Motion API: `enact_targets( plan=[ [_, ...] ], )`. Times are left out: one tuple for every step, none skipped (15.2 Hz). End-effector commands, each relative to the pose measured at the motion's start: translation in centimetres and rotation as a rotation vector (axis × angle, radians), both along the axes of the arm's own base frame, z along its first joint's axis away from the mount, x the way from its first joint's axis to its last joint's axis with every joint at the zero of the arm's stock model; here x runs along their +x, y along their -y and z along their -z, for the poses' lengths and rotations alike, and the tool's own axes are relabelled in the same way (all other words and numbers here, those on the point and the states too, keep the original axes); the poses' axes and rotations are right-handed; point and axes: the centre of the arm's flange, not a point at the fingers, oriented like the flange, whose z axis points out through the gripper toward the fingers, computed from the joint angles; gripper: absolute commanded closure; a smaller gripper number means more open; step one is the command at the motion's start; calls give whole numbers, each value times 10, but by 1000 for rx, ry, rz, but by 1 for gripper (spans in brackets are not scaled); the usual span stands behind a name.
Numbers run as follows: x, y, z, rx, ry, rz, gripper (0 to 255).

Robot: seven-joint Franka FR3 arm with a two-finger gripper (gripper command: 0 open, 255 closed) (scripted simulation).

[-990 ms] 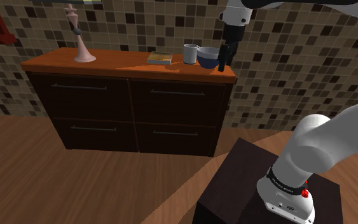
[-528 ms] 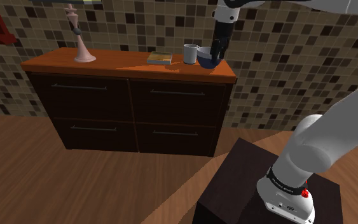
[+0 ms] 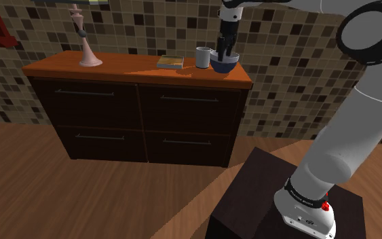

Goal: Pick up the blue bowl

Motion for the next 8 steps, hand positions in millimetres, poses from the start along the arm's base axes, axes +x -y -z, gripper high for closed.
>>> enact_targets(
  plan=[
    [20, 15, -2, -9, 1, -1, 0],
    [30, 23, -3, -13, 1, -2, 0],
    [38, 30, -3, -17, 1, -2, 0],
    [38, 30, 2, -17, 1, -2, 0],
    [38, 30, 7, -17, 1, -2, 0],
    [38, 30, 13, -17, 1, -2, 0],
    [38, 30, 18, -17, 1, -2, 0],
    [38, 30, 23, -17, 1, -2, 0]
  ],
)
